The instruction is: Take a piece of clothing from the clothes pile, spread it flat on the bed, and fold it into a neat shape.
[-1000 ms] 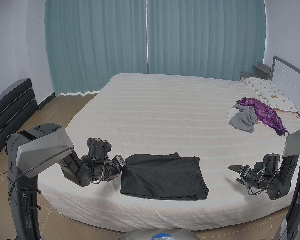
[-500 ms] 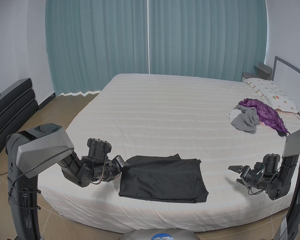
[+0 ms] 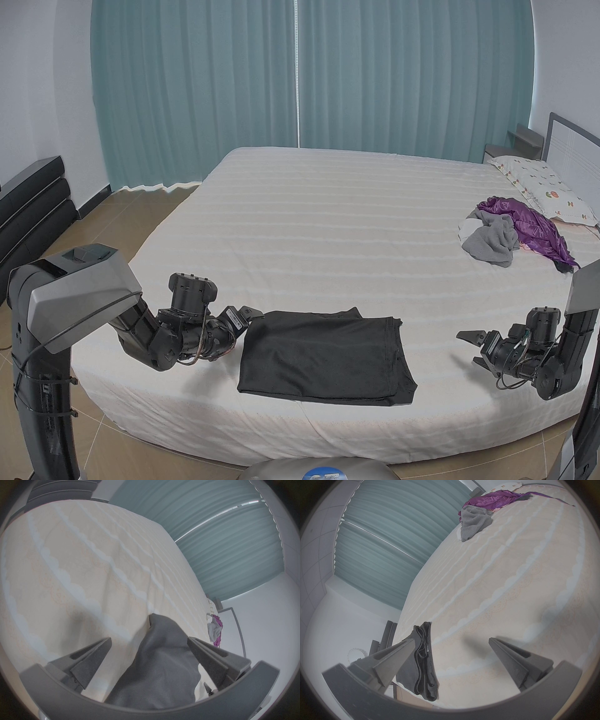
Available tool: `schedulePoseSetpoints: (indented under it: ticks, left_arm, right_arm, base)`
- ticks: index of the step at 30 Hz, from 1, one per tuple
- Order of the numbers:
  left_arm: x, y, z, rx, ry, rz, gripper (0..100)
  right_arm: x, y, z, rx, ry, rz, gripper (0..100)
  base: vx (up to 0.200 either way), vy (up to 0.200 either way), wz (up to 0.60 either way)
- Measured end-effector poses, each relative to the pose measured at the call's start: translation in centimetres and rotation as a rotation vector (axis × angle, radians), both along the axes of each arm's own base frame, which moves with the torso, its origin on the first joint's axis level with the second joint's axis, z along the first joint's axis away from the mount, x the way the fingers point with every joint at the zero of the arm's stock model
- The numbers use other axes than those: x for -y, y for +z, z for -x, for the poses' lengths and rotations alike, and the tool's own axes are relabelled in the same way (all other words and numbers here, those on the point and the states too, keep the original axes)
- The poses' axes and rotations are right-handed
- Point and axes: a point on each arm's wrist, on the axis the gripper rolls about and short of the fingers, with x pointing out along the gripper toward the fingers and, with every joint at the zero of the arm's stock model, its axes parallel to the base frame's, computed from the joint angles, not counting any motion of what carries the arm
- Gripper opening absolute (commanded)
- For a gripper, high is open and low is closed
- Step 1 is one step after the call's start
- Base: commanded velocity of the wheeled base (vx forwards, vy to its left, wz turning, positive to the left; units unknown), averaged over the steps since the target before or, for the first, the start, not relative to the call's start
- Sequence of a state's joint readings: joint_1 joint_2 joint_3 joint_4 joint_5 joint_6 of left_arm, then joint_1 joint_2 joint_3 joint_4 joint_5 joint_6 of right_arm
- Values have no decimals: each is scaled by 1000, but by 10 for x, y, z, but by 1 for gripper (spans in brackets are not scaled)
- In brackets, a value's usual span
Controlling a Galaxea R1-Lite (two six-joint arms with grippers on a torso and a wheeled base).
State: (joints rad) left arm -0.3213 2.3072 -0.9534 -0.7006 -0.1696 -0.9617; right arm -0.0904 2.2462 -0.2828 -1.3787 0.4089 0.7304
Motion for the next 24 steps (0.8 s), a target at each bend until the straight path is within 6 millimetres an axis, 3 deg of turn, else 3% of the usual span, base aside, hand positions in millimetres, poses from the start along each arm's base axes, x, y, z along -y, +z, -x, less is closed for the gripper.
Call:
schedulePoseSetpoints:
  ticks: [11,18,24]
  left_arm:
    - [-28,52,4,107,110,26,100]
    - [-37,91,14,208,163,27,100]
    - [-48,124,31,307,191,3,100]
  right_arm:
    - [0,8,-1,50,-6,-1,100]
    - [1,35,3,174,-54,8,100]
    - [0,71,15,317,-125,54,100]
  base:
    - [0,0,0]
    - [0,0,0]
    - [0,0,0]
